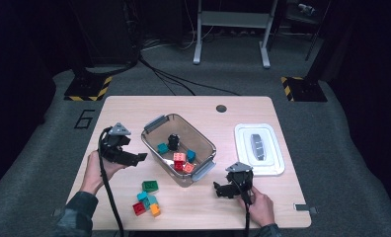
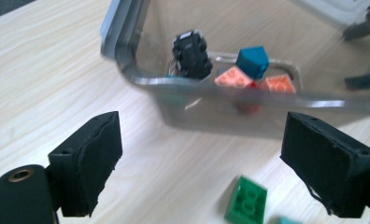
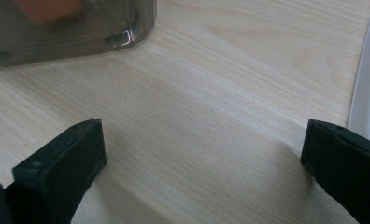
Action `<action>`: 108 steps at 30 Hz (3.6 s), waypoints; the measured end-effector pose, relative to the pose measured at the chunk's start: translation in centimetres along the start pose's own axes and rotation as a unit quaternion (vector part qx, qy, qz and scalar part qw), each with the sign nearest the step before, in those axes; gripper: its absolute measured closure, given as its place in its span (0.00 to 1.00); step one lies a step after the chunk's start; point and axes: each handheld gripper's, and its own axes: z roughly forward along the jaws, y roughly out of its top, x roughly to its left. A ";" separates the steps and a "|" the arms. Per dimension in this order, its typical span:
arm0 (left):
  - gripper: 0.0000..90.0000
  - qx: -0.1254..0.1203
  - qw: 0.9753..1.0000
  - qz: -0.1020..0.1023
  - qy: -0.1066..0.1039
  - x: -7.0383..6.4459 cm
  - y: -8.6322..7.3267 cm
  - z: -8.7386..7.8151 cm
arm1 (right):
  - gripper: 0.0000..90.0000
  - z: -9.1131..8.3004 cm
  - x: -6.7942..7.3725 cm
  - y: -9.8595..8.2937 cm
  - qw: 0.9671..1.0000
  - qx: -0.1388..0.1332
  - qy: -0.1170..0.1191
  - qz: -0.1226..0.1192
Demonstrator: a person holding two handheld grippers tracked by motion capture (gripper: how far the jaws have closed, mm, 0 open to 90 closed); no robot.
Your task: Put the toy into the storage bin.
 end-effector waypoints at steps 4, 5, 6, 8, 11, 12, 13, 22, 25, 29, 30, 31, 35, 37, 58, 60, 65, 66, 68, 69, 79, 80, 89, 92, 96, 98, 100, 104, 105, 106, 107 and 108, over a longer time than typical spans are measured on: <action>0.11 0.009 1.000 0.003 0.006 -0.2 -1.5 -0.1 | 0.00 0.0 0.0 0.0 1.000 0.001 0.000 0.002; 0.11 0.010 1.000 0.004 0.005 -0.3 -1.9 -0.1 | 0.00 0.0 0.0 0.0 1.000 0.000 0.000 0.000; 0.10 0.011 1.000 0.004 0.004 -0.5 -2.3 -0.1 | 0.00 0.0 0.0 0.0 1.000 0.000 0.000 0.000; 0.09 0.011 1.000 0.005 0.002 -0.8 -3.0 0.1 | 0.00 0.0 0.0 0.0 1.000 0.001 0.000 0.002; 0.06 0.017 1.000 0.007 0.002 -1.5 -4.2 0.7 | 0.00 0.0 0.0 0.0 1.000 0.000 0.000 0.000; 0.06 0.020 1.000 0.007 -0.001 -1.6 -4.5 0.9 | 0.00 0.0 0.0 0.0 1.000 0.000 0.000 0.000; 0.05 0.026 1.000 0.009 -0.001 -1.7 -4.8 1.2 | 0.00 0.0 0.0 0.0 1.000 0.000 0.000 0.000; 0.06 0.036 0.999 0.014 -0.007 -2.4 -7.4 3.7 | 0.00 0.0 0.0 0.0 1.000 0.000 0.000 0.001; 0.09 0.047 0.999 0.015 -0.011 -2.5 -7.9 4.6 | 0.00 0.0 0.0 0.0 1.000 0.000 0.000 0.001; 0.15 0.054 0.998 0.020 -0.024 -2.8 -7.6 5.8 | 0.00 0.0 0.0 0.0 1.000 0.000 0.000 0.000; 0.16 0.056 0.998 0.022 -0.028 -3.0 -7.5 6.1 | 0.00 0.0 0.0 0.0 1.000 0.001 0.000 0.001; 0.17 0.059 0.997 0.027 -0.028 -3.3 -7.4 6.4 | 0.00 0.0 0.0 0.0 1.000 0.000 0.000 0.001; 0.22 0.075 0.996 0.040 -0.035 -4.1 -6.9 7.5 | 0.00 0.0 0.0 0.0 1.000 0.000 0.000 0.001; 0.24 0.081 0.995 0.045 -0.039 -4.3 -6.8 7.9 | 0.00 0.0 0.0 0.0 1.000 0.001 0.000 0.002; 0.65 0.117 0.992 0.043 -0.002 -2.3 -7.9 8.1 | 0.00 0.0 0.0 0.0 1.000 0.001 0.000 0.002; 0.65 0.116 0.993 0.038 0.004 -1.9 -8.1 7.9 | 0.00 0.0 0.0 0.0 1.000 0.001 0.000 0.002; 0.61 0.113 0.993 0.017 0.007 -1.3 -8.3 7.7 | 0.00 0.0 0.0 0.0 1.000 0.000 0.000 0.001; 0.57 0.111 0.994 0.012 0.009 -1.4 -8.2 7.7 | 0.00 0.0 0.0 0.0 1.000 0.000 0.000 0.001; 0.51 0.116 0.993 0.017 0.014 -1.7 -7.9 8.0 | 0.00 0.0 0.0 0.0 1.000 0.000 0.000 0.001; 0.50 0.118 0.993 0.019 0.011 -1.8 -7.8 8.1 | 0.00 0.0 0.0 0.0 1.000 0.000 0.000 0.001; 0.65 0.132 0.991 0.023 0.018 -2.0 -7.5 8.6 | 0.00 0.0 0.0 0.0 1.000 0.000 0.000 0.001; 0.65 0.129 0.991 0.019 0.016 -1.9 -7.5 8.5 | 0.00 0.0 0.0 0.0 1.000 0.001 0.000 0.002; 0.65 0.110 0.994 0.017 0.020 -1.4 -6.9 7.3 | 0.00 0.0 0.0 0.0 1.000 0.001 0.000 0.003; 0.65 0.105 0.994 0.016 0.023 -1.2 -6.6 6.9 | 0.00 0.0 0.0 0.0 1.000 0.001 0.000 0.001; 0.65 0.095 0.995 0.014 0.025 -0.9 -6.0 6.1 | 0.00 0.0 0.0 0.0 1.000 0.001 0.000 0.002; 0.65 0.093 0.995 0.015 0.026 -0.8 -5.8 5.8 | 0.00 0.0 0.0 0.0 1.000 0.000 0.000 0.001; 0.65 0.088 0.996 0.014 0.028 -0.7 -5.5 5.5 | 0.00 0.0 0.0 0.0 1.000 0.000 0.000 0.001; 0.65 0.081 0.996 0.013 0.030 -0.5 -5.1 4.8 | 0.00 0.0 0.0 0.0 1.000 0.000 0.000 0.001; 0.65 0.081 0.996 0.014 0.028 -0.4 -4.9 4.5 | 0.00 0.0 0.0 0.0 1.000 0.000 0.000 0.000; 0.65 0.075 0.997 0.012 0.031 -0.4 -4.8 4.4 | 0.00 0.0 0.0 0.0 1.000 0.001 0.000 0.002; 0.65 0.076 0.997 0.012 0.031 -0.3 -4.7 4.1 | 0.00 0.0 0.0 0.0 1.000 0.000 0.000 0.001; 0.65 0.073 0.997 0.012 0.033 -0.2 -4.6 4.0 | 0.00 0.0 0.0 0.0 1.000 0.000 0.000 0.000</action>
